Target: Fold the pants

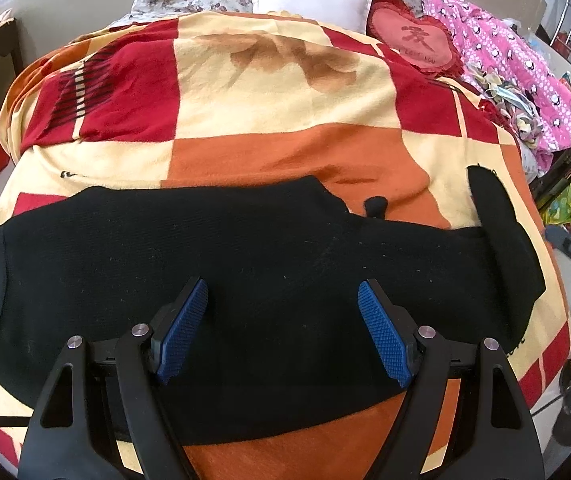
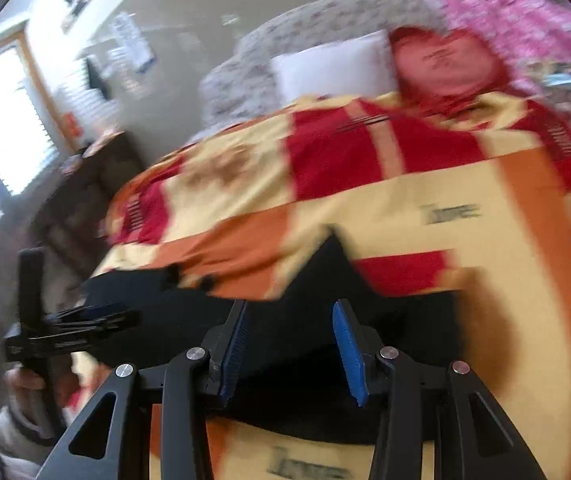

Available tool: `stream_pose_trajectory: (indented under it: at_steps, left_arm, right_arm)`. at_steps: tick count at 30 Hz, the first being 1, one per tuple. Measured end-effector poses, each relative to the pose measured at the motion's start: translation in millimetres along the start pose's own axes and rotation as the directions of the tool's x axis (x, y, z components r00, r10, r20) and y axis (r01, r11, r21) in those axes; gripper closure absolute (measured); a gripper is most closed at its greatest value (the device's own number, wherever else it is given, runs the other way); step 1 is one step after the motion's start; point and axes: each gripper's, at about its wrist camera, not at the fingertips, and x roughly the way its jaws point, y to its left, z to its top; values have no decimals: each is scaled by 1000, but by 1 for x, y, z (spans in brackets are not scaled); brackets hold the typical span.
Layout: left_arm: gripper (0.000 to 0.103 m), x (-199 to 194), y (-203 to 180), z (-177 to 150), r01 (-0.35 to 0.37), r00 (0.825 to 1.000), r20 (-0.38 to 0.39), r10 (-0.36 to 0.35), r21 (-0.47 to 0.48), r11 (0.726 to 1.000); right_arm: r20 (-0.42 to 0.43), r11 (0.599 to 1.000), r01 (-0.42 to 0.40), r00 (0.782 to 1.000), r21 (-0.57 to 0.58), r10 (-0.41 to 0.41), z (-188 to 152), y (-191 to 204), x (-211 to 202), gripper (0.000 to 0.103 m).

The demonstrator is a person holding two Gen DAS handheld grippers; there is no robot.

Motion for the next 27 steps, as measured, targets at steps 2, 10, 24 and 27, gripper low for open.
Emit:
stream_pose_trajectory:
  at_steps: [2, 10, 24, 27]
  left_arm:
    - [25, 1, 0, 0, 2, 1000, 2, -2, -5, 1000]
    - [25, -1, 0, -1, -6, 1000, -1, 6, 1, 1000]
    - [25, -5, 5, -1, 7, 1000, 17, -7, -26, 1000]
    - [25, -4, 2, -2, -1, 1000, 15, 2, -20, 1000]
  right_arm:
    - [10, 996, 56, 998, 62, -57, -1, -22, -8, 55]
    - [-54, 959, -104, 991, 262, 122, -12, -52, 37, 54]
    - [9, 967, 231, 972, 106, -233, -28, -46, -28, 98]
    - [-153, 950, 308, 942, 51, -297, -48, -52, -7, 97]
